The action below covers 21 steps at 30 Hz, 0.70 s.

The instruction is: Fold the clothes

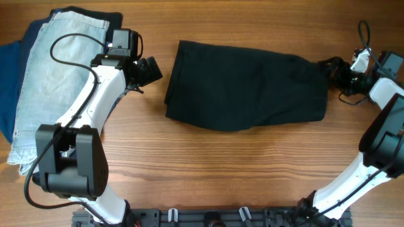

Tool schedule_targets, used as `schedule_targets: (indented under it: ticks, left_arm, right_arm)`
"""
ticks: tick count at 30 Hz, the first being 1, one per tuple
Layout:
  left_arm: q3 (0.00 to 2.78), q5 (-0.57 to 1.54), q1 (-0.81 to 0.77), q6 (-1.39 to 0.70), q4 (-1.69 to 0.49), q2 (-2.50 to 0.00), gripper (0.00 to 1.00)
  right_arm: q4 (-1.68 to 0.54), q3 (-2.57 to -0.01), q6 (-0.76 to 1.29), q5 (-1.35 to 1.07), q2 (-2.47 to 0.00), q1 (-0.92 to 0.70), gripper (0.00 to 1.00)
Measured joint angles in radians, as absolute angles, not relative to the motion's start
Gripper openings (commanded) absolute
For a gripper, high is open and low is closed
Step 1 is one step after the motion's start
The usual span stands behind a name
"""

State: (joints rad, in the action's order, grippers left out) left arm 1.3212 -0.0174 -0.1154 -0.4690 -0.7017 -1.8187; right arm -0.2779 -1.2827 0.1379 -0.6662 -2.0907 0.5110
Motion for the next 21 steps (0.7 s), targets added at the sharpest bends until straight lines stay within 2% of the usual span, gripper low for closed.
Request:
schedule_targets:
  ticks: [3, 8, 10, 11, 13, 21]
  left_arm:
    - [1.321, -0.017, -0.115, -0.469, -0.704, -1.819, 1.00]
    - [1.321, -0.017, -0.115, -0.469, -0.719, -1.819, 1.00]
    - [1.321, -0.017, -0.115, -0.469, -0.724, -1.819, 1.00]
    - [1.321, -0.017, -0.115, -0.469, -0.726, -1.819, 1.00]
    - [1.321, -0.017, -0.115, -0.469, -0.727, -1.819, 1.00]
    - [1.321, -0.017, -0.115, -0.469, -0.731, -1.819, 0.99]
  right_arm:
    - [-0.277, -1.308, 0.138, -0.686, -2.118, 0.488, 0.87]
    - [-0.318, -1.331, 0.135, -0.705, -2.146, 0.413, 0.64]
    - [-0.326, -1.332, 0.141, -0.709, -2.154, 0.382, 0.41]
    - [-0.329, -1.332, 0.148, -0.713, -2.158, 0.370, 0.22]
    - [-0.329, -1.330, 0.159, -0.718, -2.171, 0.356, 0.04]
    - [-0.363, -1.319, 0.201, -0.783, -2.191, 0.390, 0.04]
